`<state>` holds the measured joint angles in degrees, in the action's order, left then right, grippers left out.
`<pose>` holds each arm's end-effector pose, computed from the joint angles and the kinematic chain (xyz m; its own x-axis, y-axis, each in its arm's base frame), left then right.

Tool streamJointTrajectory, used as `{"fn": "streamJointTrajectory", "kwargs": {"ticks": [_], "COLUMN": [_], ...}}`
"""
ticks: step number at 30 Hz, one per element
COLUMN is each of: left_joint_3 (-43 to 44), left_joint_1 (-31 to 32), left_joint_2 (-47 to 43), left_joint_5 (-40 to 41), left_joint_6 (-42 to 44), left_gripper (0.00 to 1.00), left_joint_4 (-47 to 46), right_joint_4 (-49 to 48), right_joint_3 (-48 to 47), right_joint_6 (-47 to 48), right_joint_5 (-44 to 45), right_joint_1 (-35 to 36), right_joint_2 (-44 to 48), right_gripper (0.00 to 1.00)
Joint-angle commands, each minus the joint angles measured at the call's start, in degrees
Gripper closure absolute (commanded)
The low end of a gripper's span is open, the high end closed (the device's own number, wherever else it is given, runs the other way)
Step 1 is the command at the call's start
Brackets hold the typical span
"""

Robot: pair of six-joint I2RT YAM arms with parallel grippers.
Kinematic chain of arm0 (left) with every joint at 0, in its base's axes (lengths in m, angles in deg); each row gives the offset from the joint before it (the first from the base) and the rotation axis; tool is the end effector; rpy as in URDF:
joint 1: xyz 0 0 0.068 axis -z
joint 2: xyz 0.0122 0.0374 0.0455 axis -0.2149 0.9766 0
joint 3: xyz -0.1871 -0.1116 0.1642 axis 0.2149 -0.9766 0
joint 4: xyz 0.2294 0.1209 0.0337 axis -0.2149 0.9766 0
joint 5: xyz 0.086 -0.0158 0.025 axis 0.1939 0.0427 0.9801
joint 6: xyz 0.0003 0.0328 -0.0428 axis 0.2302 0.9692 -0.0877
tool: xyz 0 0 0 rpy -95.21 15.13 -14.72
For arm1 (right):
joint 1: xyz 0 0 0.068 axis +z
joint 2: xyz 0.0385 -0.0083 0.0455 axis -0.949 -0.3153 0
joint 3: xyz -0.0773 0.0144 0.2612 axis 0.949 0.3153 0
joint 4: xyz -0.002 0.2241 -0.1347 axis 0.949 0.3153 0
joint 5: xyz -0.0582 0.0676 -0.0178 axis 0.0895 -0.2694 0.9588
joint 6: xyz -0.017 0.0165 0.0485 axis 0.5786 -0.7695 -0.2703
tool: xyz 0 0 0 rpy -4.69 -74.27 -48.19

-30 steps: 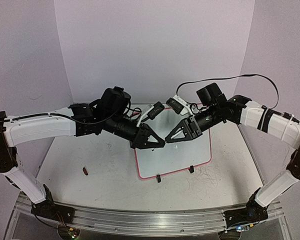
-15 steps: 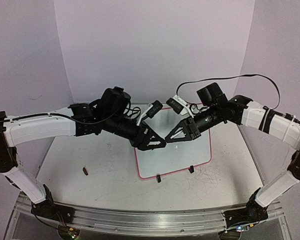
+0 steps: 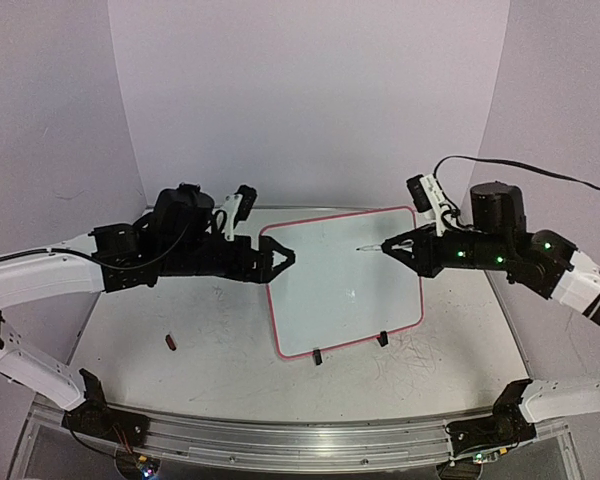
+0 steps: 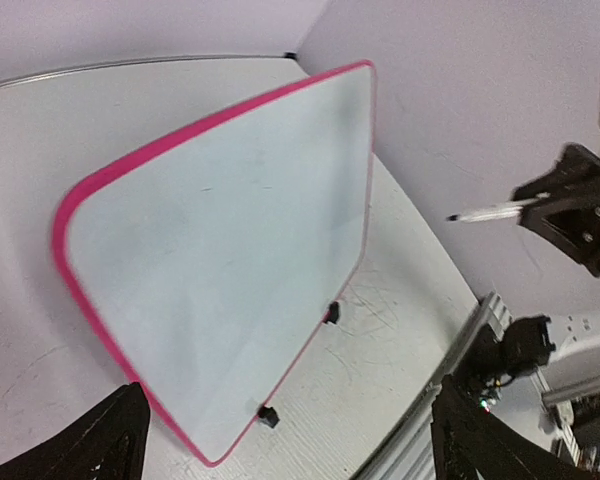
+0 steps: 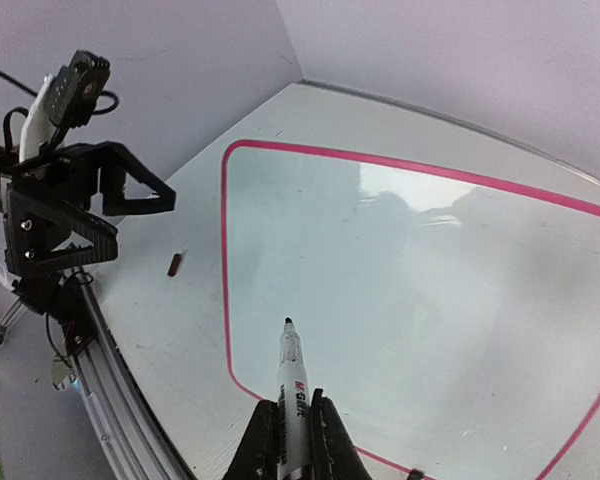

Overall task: Write a sentence on the whiteboard
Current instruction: Pass from the left arm to the right, then hold the whiteboard at the center of the board.

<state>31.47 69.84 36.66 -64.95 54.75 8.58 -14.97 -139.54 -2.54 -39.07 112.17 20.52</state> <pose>0.1627 -0.2561 0.3329 -0.6288 0.0456 -0.7762 0.6197 0.6324 -0.4648 0.1733 0.1652 0.3594 -0.4101 -0.1580 -0.8983 -0.8076 0.5206 0.2771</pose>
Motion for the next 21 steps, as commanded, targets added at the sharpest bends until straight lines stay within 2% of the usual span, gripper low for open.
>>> {"fn": "streamJointTrajectory", "kwargs": {"ticks": [1,4,6,10,16,21], "left_joint_3": [-6.0,-10.5,-13.0,-15.6,-17.6,-19.1], "left_joint_1": [-1.8,-5.1,-7.9,-12.4,-15.5,-15.8], "left_joint_2": [-7.3,-11.7,-13.2,-12.3,-9.7,-9.4], "left_joint_5": [16.1,19.2,17.2,10.7,2.1,-2.3], "left_joint_6": [-11.2,-16.3,-17.3,-15.5,-12.0,-10.5], "left_gripper": [0.01,0.01,0.01,0.01,0.01,0.01], "left_joint_4": [-0.9,0.4,0.0,-3.7,-12.9,-19.2], "right_joint_4": [-11.8,-13.9,-15.2,-18.7,-14.6,-14.7], "right_joint_3": [4.6,5.6,6.2,6.7,2.0,-0.2], "right_joint_6": [-3.6,-1.7,-0.9,2.1,5.2,6.4], "right_joint_5": [11.3,9.7,10.2,6.1,13.1,13.5], "right_joint_1": [0.1,0.1,0.1,0.1,0.5,2.4], "right_joint_2": [4.6,4.1,4.2,4.7,-1.6,-3.5], "right_gripper": [1.00,1.00,1.00,1.00,1.00,1.00]}}
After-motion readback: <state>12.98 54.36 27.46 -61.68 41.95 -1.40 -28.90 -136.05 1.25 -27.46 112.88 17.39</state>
